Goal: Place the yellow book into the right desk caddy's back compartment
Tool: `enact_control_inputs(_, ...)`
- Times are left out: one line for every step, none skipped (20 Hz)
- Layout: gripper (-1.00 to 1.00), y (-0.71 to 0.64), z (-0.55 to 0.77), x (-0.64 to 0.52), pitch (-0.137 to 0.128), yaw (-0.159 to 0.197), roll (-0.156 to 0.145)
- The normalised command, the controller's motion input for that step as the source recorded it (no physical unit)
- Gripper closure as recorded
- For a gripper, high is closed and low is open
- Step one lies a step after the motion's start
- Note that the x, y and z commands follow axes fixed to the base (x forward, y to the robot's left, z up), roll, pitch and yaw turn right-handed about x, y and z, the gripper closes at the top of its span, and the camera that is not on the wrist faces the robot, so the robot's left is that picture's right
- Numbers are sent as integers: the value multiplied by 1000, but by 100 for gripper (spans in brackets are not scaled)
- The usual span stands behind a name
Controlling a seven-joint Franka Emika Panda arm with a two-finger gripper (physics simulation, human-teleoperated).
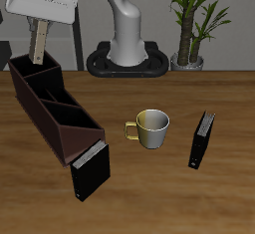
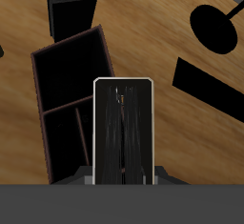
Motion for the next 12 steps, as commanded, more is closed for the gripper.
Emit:
enact_control_inputs(100, 129, -229, 174, 38, 74, 30)
enact_control_inputs(100, 0, 0, 0, 0, 0, 0)
enact_control_inputs(100, 69, -296, 604, 2, 160, 1)
enact_control_inputs(100, -14, -151, 101, 27, 67, -27)
enact_control_inputs(100, 16, -78, 69, -16, 24, -26)
enact_control_inputs(100, 89, -250, 264, -8, 194, 14)
enact_control_inputs(100, 46, -242, 130, 41, -6, -25)
enact_control_inputs(100, 119, -262, 112, 38, 96, 80)
enact_control_inputs(100, 98, -261, 38, 5, 88, 12)
enact_control_inputs(100, -9, -285, 90, 79, -67, -10)
enact_control_inputs(100, -6, -157, 75, 9, 54, 10)
enact_control_inputs(100, -36, -107, -97, -5, -10, -30)
